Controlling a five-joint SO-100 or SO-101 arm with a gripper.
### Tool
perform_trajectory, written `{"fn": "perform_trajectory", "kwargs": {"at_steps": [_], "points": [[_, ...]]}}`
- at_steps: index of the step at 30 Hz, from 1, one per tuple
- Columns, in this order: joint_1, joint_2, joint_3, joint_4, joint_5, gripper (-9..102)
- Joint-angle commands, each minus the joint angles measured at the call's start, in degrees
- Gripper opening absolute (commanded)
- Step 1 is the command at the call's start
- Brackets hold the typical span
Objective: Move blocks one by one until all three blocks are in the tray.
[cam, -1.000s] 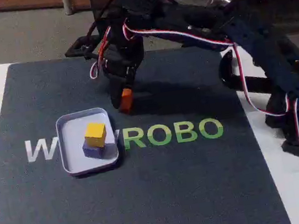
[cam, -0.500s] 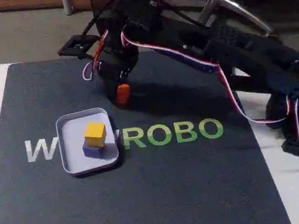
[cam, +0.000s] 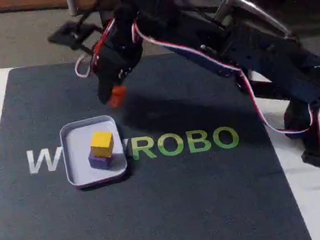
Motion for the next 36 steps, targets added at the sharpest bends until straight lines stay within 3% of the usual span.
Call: {"fn": "perform_trajectory", "kwargs": {"at_steps": [1, 27, 36], "points": [[-0.4, 7.3, -2.1, 0.4, 1.1, -8], [-7.6, -6.3, -12.0, 0.2, -6.5, -8], [-7.2, -6.5, -12.0, 0.2, -6.3, 15]]}}
